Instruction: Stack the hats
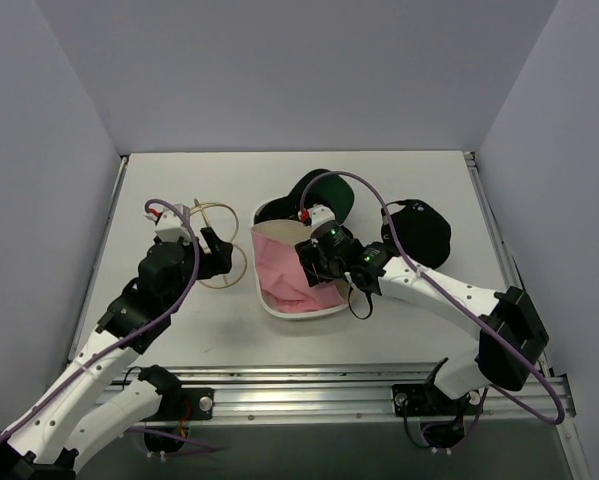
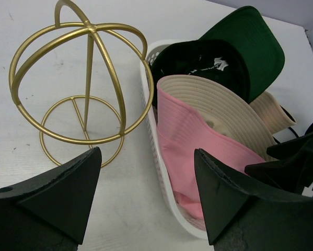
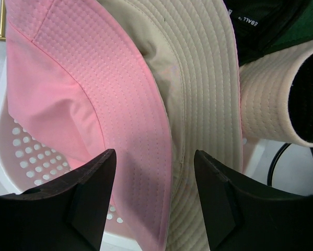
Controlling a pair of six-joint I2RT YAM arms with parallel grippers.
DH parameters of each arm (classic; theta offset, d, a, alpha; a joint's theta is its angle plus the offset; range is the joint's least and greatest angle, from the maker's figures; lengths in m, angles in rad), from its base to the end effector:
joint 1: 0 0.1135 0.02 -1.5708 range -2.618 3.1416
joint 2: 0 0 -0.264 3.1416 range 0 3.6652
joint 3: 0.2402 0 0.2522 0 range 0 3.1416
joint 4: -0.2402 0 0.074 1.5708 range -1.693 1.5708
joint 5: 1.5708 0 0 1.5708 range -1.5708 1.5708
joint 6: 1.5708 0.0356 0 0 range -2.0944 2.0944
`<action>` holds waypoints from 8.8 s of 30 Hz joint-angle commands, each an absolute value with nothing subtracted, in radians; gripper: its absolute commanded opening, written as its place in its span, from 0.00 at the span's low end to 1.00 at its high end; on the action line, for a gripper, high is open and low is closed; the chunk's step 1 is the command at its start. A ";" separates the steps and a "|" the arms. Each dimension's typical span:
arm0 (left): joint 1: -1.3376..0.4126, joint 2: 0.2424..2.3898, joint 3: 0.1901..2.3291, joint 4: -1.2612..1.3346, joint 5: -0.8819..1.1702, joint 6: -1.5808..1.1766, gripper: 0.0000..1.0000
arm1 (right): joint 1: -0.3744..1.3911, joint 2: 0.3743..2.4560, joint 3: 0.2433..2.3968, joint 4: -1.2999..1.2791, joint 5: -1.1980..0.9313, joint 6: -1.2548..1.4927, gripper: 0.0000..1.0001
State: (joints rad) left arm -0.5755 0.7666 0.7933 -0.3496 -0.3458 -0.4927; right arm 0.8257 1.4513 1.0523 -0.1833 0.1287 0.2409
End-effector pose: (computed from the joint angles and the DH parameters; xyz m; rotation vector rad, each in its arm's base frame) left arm 0.1534 -0.0852 0.3290 -0.1583 1.8875 -0.4062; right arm 0.2263 0.2386 0.2756 -0.5573 2.1146 0.4774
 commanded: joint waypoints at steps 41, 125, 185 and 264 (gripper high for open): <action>-0.580 0.815 0.908 -0.367 -0.034 -0.522 0.77 | 0.844 1.445 1.581 -0.287 0.032 0.230 0.00; -0.578 0.937 1.644 -0.999 -0.744 -0.314 0.02 | 0.857 1.572 1.598 0.273 -0.195 0.328 0.00; -0.578 0.969 1.537 -0.822 -0.953 0.037 0.02 | 0.831 1.907 1.664 0.434 -0.158 0.299 0.00; -0.465 1.134 1.174 -0.512 -0.325 -0.436 0.53 | 0.788 2.334 1.987 0.236 -0.126 0.279 0.10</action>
State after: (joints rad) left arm -0.4675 1.1702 1.1851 -0.5587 -0.3038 -0.3916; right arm 0.7856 2.4336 2.0079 0.2356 -0.1417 0.3073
